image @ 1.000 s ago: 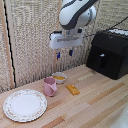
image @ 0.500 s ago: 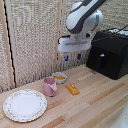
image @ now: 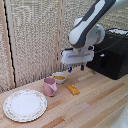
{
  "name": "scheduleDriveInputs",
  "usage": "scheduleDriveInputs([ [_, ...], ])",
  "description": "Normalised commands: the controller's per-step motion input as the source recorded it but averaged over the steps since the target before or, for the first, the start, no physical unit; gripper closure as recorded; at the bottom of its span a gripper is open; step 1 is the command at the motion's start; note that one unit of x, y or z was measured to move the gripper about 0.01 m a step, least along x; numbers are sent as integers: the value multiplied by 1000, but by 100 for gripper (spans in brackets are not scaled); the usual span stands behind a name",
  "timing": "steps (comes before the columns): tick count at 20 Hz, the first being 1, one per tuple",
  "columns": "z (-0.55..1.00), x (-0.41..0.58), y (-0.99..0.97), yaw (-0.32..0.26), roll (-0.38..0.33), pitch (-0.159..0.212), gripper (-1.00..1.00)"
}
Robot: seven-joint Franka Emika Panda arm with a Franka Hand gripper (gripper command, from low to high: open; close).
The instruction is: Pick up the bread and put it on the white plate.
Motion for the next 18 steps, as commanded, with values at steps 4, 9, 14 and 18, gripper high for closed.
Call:
scheduleDriveInputs([
  [4,-494,-1,-19,0,-14,1,-100],
  [9,-347,1,1,19,-34,8,-100],
  [14,-330,62,0,69,-41,0,-100],
  [18,-292,147,61,107,-86,0,-100],
])
